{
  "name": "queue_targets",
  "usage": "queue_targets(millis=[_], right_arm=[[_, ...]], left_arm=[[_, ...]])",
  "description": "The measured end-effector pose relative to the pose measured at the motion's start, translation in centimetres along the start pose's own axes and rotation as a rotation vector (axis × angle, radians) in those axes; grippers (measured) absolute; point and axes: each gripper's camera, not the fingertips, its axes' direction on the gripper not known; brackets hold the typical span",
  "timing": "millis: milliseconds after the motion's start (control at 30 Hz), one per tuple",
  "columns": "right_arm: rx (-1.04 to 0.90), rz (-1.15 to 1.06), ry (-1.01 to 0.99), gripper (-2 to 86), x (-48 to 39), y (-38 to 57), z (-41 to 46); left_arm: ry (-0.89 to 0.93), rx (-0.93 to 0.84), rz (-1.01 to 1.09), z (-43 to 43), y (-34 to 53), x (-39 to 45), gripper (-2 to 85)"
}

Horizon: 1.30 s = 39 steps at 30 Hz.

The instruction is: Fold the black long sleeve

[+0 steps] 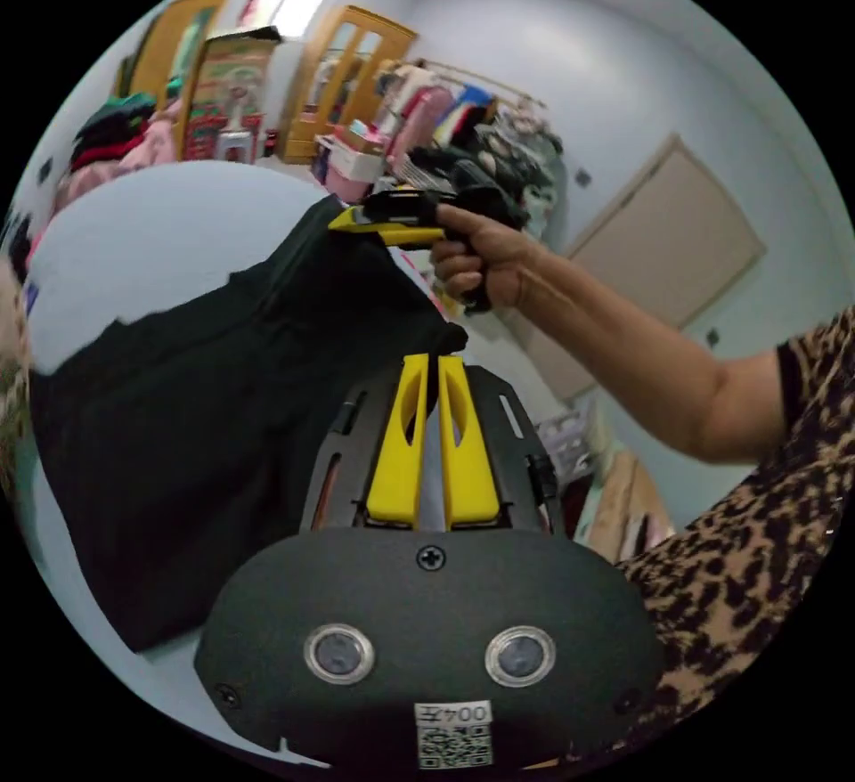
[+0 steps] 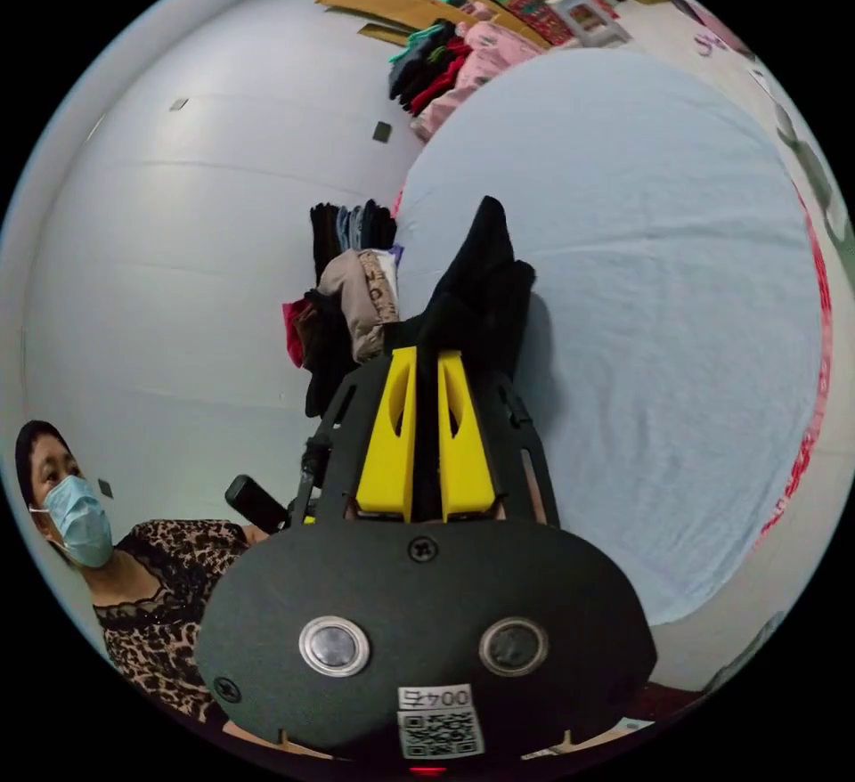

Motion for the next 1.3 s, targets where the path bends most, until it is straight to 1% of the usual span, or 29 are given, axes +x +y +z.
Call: queue_targets(millis=[67,100,167,200,267,400,467,567,733,900,1000,1100,1167,1300], right_arm=[[-0.013,-0.079,0.018,4.8,-6.2,-0.5,3.2],[-0.018,-0.097,0.018,4.8,-7.6,-0.6,4.1],[-0.046,-0.162,0.022,4.8,-12.5,-1.0,8.7],[-0.053,-0.173,0.027,4.7,-13.5,-1.1,10.0],[-0.092,-0.195,0.049,4.7,-16.5,-1.2,15.5],[-0.174,-0.191,0.101,4.6,-18.9,-1.0,24.3],[-0.221,-0.185,0.167,4.6,-19.8,-0.5,29.3],[-0.27,-0.187,0.237,4.6,-20.7,0.3,33.9],[-0.305,-0.223,0.309,4.6,-22.6,1.4,38.6],[-0.357,-0.267,0.395,5.2,-23.6,1.9,42.9],[-0.408,-0.309,0.414,7.4,-24.3,2.4,44.9],[-0.385,-0.37,0.39,9.6,-26.1,3.0,43.9],[-0.37,-0.401,0.377,11.2,-26.8,4.0,41.1],[-0.334,-0.368,0.425,11.7,-24.4,7.9,35.3]], left_arm=[[0.051,0.118,-0.183,-6.1,3.2,-4.5,2.1],[0.056,0.149,-0.221,-7.6,4.2,-5.6,2.1],[0.057,0.255,-0.372,-12.8,8.8,-10.1,2.1],[0.064,0.278,-0.408,-14.0,10.0,-11.2,2.1],[0.072,0.366,-0.547,-17.8,15.2,-15.6,2.1],[0.145,0.476,-0.763,-20.8,22.8,-22.0,2.1],[0.228,0.546,-0.886,-21.7,27.3,-25.8,2.1],[0.241,0.578,-0.979,-22.8,31.6,-29.0,2.1],[0.267,0.612,-1.043,-25.1,36.1,-32.6,2.1],[0.294,0.61,-1.087,-26.6,39.1,-36.0,2.1],[0.278,0.591,-1.102,-27.6,40.8,-37.7,2.1],[0.29,0.602,-1.118,-28.5,42.4,-39.0,2.2],[0.293,0.602,-1.121,-29.4,43.4,-39.9,2.2],[0.292,0.589,-1.102,-30.8,44.2,-41.2,2.2]])
